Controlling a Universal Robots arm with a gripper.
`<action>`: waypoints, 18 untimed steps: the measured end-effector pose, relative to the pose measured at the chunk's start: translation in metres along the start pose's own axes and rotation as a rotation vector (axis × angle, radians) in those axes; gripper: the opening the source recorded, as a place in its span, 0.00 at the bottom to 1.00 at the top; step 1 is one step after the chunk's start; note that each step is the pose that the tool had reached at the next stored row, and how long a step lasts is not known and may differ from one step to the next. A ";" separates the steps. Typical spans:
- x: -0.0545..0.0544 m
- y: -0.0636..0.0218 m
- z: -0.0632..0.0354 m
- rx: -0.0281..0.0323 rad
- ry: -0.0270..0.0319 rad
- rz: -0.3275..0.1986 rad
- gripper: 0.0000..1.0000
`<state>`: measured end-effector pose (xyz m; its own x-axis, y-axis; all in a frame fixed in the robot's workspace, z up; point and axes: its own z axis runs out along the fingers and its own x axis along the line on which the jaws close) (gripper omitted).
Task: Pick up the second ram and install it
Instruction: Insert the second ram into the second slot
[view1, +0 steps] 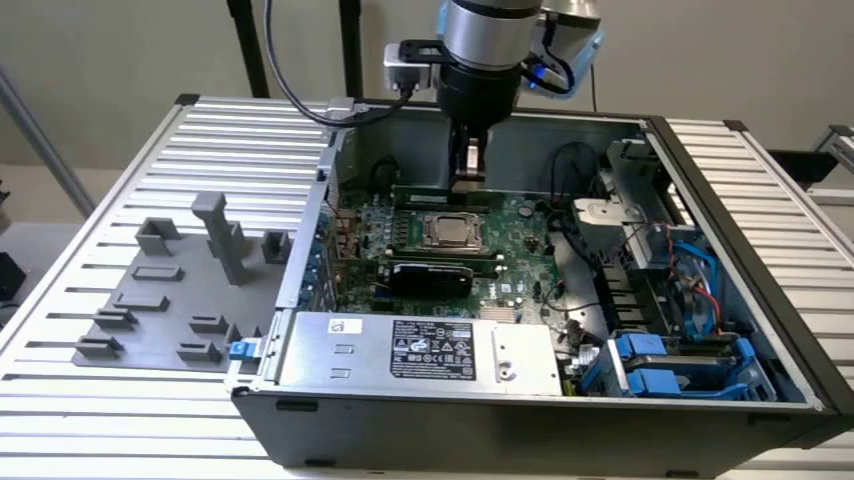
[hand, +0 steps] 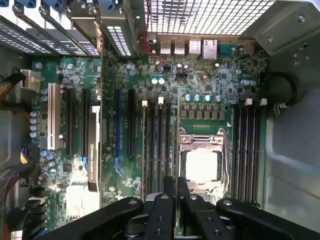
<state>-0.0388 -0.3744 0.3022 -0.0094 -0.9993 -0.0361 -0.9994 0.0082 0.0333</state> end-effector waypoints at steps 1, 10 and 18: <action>0.001 -0.0002 0.0018 0.0000 -0.0011 0.000 0.00; 0.006 -0.0016 0.0179 0.0000 -0.0052 0.000 0.00; 0.007 -0.0021 0.0323 0.0000 -0.0050 0.000 0.00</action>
<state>-0.0378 -0.3803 0.2696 -0.0094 -0.9991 -0.0412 -0.9994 0.0080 0.0334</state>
